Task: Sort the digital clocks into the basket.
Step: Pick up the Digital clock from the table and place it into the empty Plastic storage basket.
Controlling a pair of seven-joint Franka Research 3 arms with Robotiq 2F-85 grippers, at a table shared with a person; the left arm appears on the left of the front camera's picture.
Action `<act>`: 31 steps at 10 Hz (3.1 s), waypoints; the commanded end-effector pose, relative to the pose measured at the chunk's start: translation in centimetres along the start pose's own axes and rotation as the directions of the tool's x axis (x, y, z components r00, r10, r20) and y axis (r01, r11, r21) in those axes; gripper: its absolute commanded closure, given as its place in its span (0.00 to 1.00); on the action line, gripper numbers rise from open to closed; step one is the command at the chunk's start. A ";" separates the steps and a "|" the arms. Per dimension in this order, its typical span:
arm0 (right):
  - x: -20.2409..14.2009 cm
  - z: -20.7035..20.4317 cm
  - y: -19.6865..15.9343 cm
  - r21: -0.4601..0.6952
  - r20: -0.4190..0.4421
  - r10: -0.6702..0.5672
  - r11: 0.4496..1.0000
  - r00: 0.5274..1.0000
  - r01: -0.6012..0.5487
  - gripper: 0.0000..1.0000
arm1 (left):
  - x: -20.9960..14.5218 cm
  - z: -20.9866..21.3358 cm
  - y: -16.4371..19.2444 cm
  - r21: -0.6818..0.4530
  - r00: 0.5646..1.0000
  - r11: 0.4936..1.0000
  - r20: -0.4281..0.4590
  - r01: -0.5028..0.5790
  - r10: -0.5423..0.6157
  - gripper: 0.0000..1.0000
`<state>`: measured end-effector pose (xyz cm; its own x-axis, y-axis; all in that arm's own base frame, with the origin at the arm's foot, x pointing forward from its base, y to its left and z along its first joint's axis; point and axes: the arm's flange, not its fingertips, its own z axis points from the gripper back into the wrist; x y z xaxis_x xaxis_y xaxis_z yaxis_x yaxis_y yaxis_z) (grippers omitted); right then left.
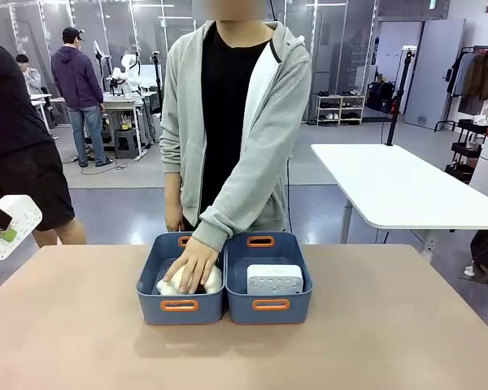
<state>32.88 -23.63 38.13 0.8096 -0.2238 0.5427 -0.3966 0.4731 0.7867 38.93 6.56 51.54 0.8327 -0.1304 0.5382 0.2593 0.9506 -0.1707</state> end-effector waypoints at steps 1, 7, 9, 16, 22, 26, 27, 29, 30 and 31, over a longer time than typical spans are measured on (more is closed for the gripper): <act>0.0 0.2 0.4 -0.011 -0.014 -0.011 1.000 1.000 0.011 0.00 | 0.2 0.8 -1.8 -0.084 0.995 0.993 0.057 0.087 -0.082 0.51; 0.0 0.2 0.4 -0.011 -0.014 -0.011 1.000 1.000 0.011 0.00 | 1.5 -0.8 -13.5 -0.146 0.913 0.901 0.077 0.409 -0.402 0.51; 0.0 0.2 0.4 -0.011 -0.014 -0.011 1.000 1.000 0.011 0.00 | 1.9 0.2 -11.4 -0.122 0.945 0.937 0.056 0.327 -0.322 0.51; 0.0 0.2 0.4 -0.011 -0.014 -0.011 1.000 1.000 0.011 0.00 | 5.6 -0.3 -14.6 -0.037 0.874 0.876 -0.058 0.481 -0.482 0.48; 0.0 0.2 0.4 -0.011 -0.014 -0.011 1.000 1.000 0.011 0.00 | 21.0 -12.5 -35.0 -0.196 0.253 0.269 -0.102 0.943 -0.962 0.48; 0.0 0.2 0.4 -0.011 -0.014 -0.011 1.000 1.000 0.011 0.00 | 20.7 -21.1 -42.2 -0.195 -0.051 -0.045 -0.022 0.980 -0.998 0.48; 0.0 0.2 0.4 -0.011 -0.014 -0.011 1.000 1.000 0.011 0.00 | 21.0 -22.4 -42.6 -0.170 -0.040 -0.032 -0.042 0.985 -0.998 0.48; 0.0 0.2 0.4 -0.011 -0.014 -0.011 1.000 1.000 0.011 0.00 | 20.3 -25.9 -44.2 -0.264 0.048 0.048 -0.009 0.963 -0.999 0.48; 0.0 0.2 0.4 -0.011 -0.014 -0.011 1.000 1.000 0.011 0.00 | 20.5 -28.1 -44.2 -0.240 0.078 0.087 -0.050 0.967 -0.996 0.48; 0.0 0.2 0.4 -0.011 -0.014 -0.011 1.000 1.000 0.011 0.00 | 20.8 -29.1 -44.1 -0.287 0.112 0.099 0.029 0.953 -0.993 0.48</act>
<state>32.87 -23.62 38.17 0.8094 -0.2232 0.5431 -0.3969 0.4737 0.7862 57.86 -45.42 45.69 -0.1972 -0.9634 0.1815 0.9492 -0.1413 0.2813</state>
